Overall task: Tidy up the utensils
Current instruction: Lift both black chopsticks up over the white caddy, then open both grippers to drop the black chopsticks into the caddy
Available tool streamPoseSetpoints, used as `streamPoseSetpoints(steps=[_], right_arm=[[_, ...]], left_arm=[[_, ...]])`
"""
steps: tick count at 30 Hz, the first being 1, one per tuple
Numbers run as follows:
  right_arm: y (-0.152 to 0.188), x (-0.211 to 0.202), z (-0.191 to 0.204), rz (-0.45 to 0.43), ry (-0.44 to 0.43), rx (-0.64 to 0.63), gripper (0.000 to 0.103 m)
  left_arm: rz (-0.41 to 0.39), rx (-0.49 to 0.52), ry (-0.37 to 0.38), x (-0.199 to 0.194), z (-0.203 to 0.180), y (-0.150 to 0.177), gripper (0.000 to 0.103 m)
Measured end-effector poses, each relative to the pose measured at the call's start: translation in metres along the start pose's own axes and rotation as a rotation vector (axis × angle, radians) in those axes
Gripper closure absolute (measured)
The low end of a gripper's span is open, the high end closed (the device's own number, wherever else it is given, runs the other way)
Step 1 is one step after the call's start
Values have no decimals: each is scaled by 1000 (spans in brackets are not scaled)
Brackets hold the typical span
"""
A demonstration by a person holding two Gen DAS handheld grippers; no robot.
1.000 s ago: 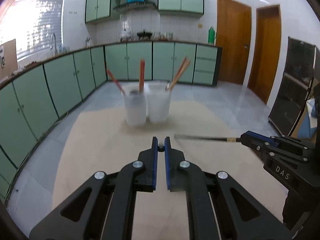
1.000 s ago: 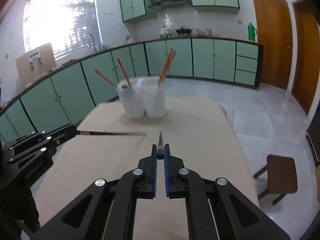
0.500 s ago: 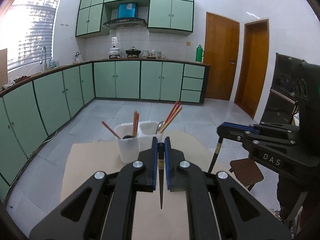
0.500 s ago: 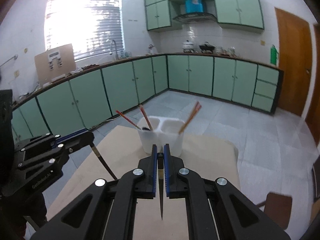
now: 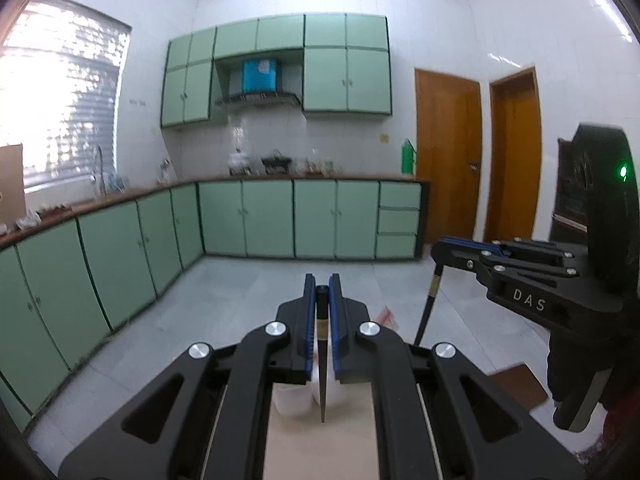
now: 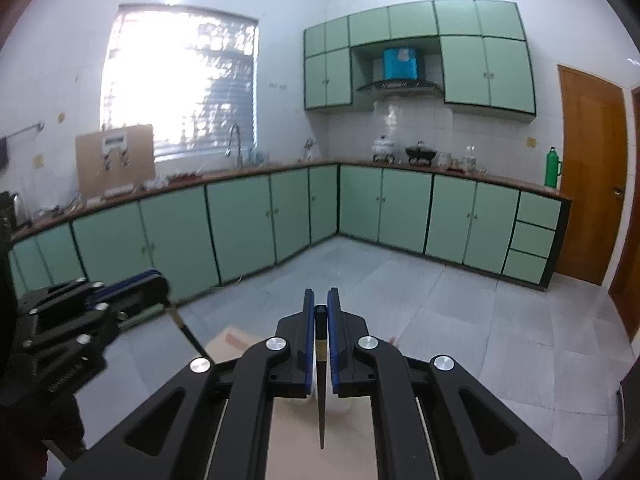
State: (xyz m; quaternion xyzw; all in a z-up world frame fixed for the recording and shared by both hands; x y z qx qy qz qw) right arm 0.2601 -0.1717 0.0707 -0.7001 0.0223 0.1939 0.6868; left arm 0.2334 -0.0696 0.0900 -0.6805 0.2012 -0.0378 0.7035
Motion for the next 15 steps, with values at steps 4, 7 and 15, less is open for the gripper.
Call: streamPoseSetpoints(steps=[4,7,15], right_arm=[[-20,24,-15,-45,6,55,97],[-26,39,-25,-67,1,84,97],[-16,89,-27,-60,43,63,97]], left_arm=[[-37,6,-33,19,7,-22,97],[-56,3,-49,39,10,-33,97],[-21,-9,-49,99,12,-18,97]])
Point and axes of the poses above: each gripper's, at about its wrist camera, not at the fingertips, and x roughly the way its jaws point, z to its left, y to its underside, the point moved 3 cm from there along x, roughly the way its jaws point, and after that the axes turned 4 degrees about y, right-handed, at the moved point
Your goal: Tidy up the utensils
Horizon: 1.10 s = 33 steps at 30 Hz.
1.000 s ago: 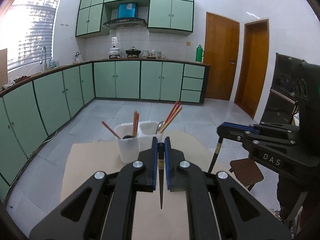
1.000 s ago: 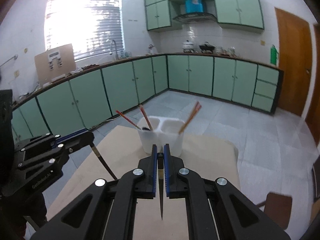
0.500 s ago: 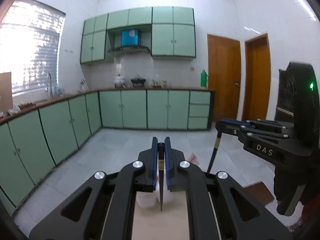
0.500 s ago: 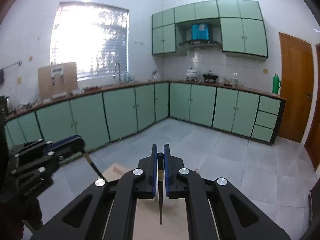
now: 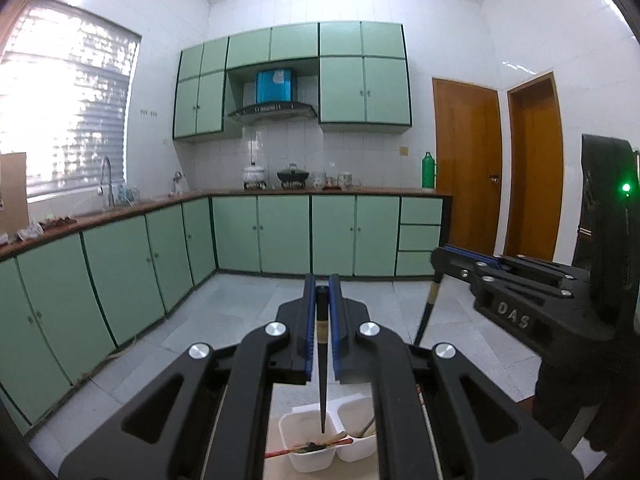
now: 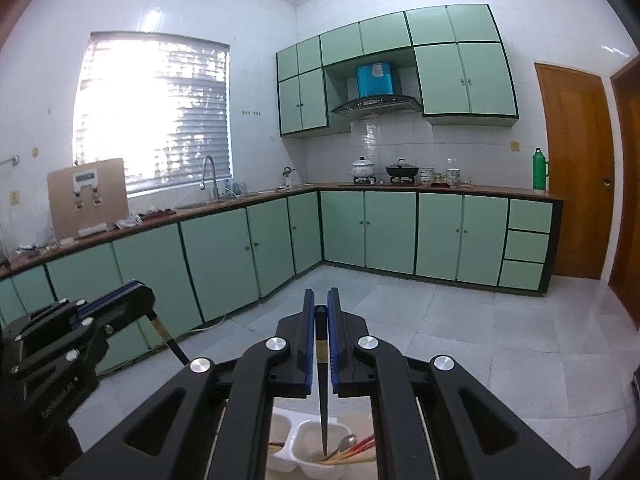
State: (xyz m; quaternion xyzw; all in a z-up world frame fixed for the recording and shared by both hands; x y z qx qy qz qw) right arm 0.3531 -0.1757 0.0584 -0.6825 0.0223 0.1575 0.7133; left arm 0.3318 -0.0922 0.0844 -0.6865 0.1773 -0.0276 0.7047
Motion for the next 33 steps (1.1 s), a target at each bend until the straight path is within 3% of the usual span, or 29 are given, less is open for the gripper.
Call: streamPoseSetpoints(steps=[7,13,15,17,20,28,33], right_arm=[[30,35,-2,61,15,19,97],[66,67,-5,211,1,40,96],[74,69,-5,234,9,28,96],[77,65,-8,233,29,6,93],[72,45,-15,190,51,16,80],[74,-32,-22,115,107,-7,34],[99,-81,-20,123,105,-10,21]], left_arm=[[91,-30,6,34,15,35,97],[188,-43,-1,57,30,60,96],[208,-52,-3,59,35,62,89],[203,-72,-4,55,41,61,72],[181,-85,-7,44,46,56,60],[125,-99,-39,-19,45,56,35],[131,-120,-59,-63,39,76,25]])
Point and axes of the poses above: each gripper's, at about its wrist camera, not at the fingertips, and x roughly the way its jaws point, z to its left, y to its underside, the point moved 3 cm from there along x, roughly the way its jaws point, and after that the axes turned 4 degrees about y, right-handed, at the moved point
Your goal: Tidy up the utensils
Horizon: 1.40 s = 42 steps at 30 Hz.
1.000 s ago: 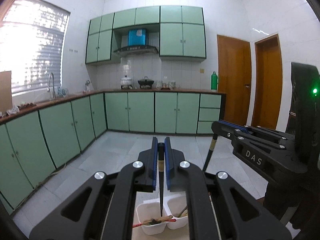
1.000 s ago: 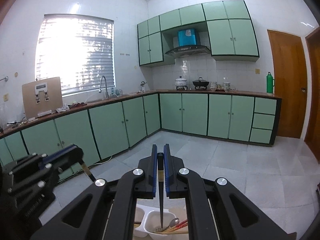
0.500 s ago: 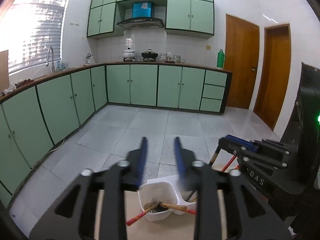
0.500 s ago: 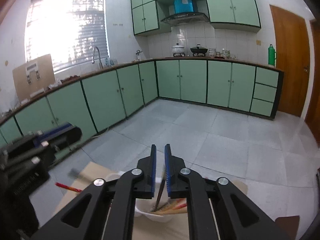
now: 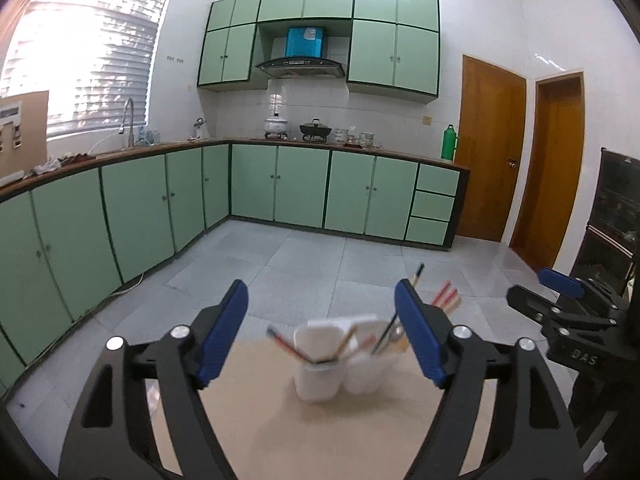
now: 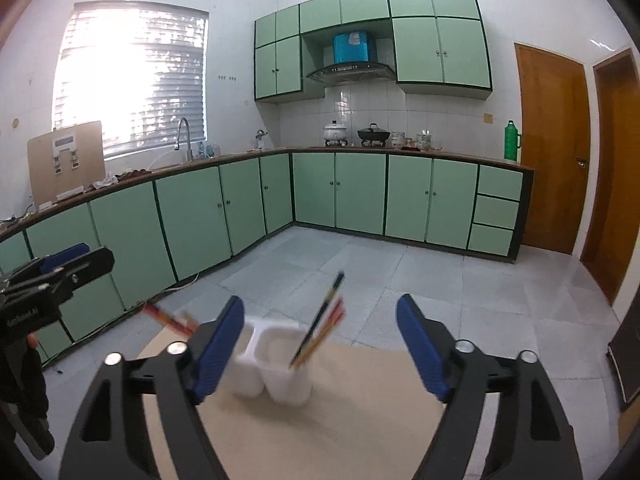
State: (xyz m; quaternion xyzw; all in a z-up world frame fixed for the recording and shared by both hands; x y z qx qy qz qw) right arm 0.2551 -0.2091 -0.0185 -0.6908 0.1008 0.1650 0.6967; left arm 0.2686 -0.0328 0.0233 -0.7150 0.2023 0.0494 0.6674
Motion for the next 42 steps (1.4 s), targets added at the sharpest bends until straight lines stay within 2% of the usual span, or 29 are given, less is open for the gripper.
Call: streamPoseSetpoints(steps=[6,12,15,23,32,42], right_arm=[[42,-46,3,44,-24,37,7],[66,-81,12,81,-44,71,6],[72,-97,17,94,-52,72,6],[74,-138,37,82,-58,30,6],[55,-181,49,0,-77,12,6],[51,-203,56,-36,-88,-2,6]], left_arm=[[45,-6,-12,-46,-4,43,15],[105,-32,-11,-85,-8,81,13],[110,-33,-3,-105,-12,91,13],[80,4,1,-145,-28,88,12],[2,43,-17,-189,-44,75,12],[-43,66,-21,-214,-52,69,12]])
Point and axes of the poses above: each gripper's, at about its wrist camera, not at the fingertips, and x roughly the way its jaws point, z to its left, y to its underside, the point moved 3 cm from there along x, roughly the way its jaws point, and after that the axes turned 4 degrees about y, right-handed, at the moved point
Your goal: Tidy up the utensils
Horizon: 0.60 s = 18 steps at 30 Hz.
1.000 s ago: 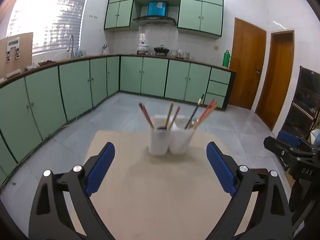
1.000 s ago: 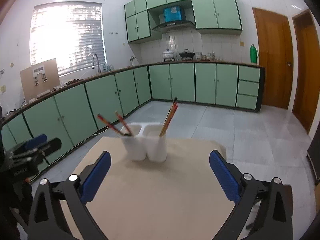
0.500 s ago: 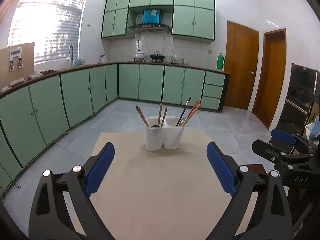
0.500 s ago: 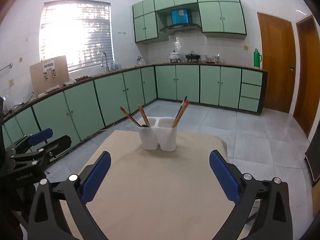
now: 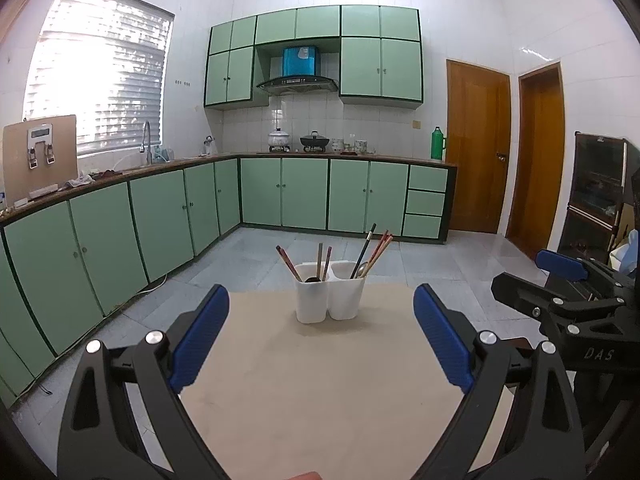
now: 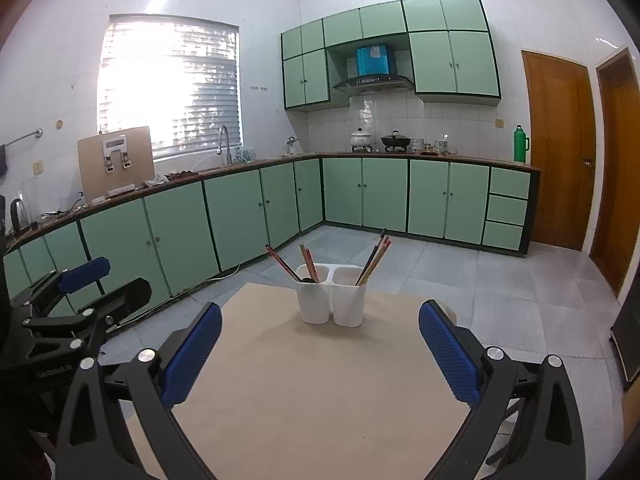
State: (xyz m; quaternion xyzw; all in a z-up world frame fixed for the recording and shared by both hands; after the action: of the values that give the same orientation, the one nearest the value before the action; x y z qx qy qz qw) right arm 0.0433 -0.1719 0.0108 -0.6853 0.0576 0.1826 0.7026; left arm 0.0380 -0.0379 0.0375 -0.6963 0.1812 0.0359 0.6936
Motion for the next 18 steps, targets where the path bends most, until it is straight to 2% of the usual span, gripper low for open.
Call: streamPoseSetpoints(steps=[18], right_arm=[[-1,-1,3,-4,-2,-11,6]], left_arm=[[-11,-12,-3,-3,3,-1,12]])
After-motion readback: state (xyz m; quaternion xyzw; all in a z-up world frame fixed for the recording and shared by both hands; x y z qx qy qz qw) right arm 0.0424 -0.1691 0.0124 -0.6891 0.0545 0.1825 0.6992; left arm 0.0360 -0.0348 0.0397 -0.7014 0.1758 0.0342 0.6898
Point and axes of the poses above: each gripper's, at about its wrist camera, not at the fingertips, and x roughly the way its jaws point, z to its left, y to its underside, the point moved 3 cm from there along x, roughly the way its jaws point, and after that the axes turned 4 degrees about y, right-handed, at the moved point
